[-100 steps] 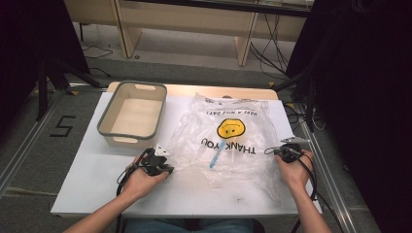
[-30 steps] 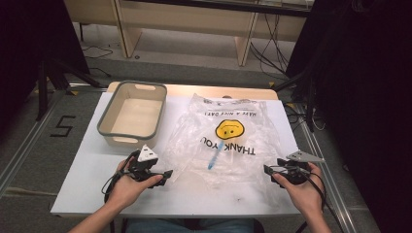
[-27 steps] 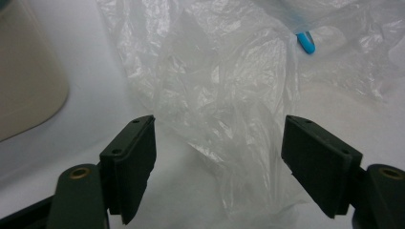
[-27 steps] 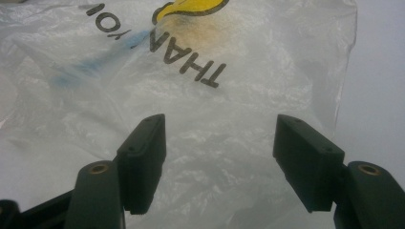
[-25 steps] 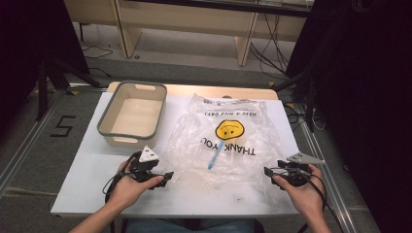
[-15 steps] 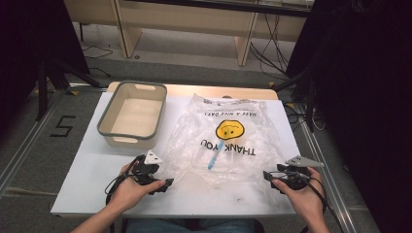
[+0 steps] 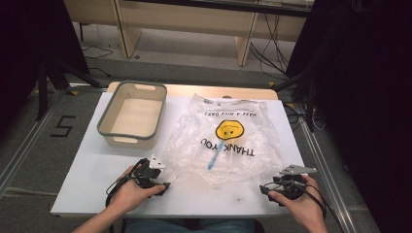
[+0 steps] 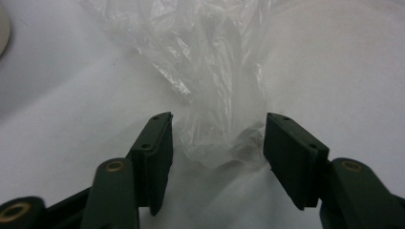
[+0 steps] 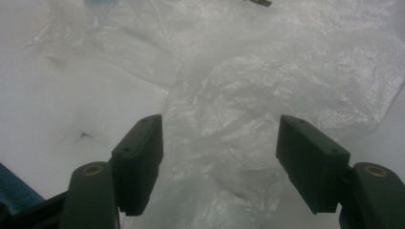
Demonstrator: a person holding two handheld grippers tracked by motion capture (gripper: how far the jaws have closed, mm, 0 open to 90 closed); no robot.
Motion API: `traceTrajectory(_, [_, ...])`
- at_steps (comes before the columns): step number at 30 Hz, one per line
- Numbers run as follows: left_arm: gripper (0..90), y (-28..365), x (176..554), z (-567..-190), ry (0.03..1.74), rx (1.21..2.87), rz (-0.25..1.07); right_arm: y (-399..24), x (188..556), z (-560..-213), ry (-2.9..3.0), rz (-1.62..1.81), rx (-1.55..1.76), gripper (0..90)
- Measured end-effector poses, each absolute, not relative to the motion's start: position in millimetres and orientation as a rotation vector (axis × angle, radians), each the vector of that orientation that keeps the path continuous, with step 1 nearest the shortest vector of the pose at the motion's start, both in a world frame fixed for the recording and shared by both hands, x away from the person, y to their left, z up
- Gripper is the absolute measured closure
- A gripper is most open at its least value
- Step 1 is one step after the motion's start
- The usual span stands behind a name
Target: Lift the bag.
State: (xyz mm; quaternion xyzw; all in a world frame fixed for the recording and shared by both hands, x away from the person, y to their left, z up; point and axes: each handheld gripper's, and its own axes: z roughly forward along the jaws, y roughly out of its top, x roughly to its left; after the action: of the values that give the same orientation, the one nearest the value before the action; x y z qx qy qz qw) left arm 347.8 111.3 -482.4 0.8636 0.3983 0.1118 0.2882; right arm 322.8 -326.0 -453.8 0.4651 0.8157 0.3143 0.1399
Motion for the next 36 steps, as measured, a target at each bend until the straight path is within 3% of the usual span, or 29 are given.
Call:
traceTrajectory(9, [45.4,111.2,347.4,-482.5,1.074,2.3,0.3,-322.7,310.7,-440.4,2.265,1.037,1.304,32.8])
traceTrajectory(20, [51.0,108.8,346.3,-480.9,1.092,2.31,0.3,-321.3,310.3,-461.5,2.434,0.752,1.365,31.4])
traceTrajectory(32, [68.7,105.8,345.5,-477.9,1.105,2.336,0.281,-321.8,310.7,-467.0,2.48,0.626,1.316,45.2])
traceTrajectory(36, [74.7,105.6,345.5,-477.7,1.091,2.341,0.27,-325.0,312.6,-465.7,2.474,0.627,1.323,57.6])
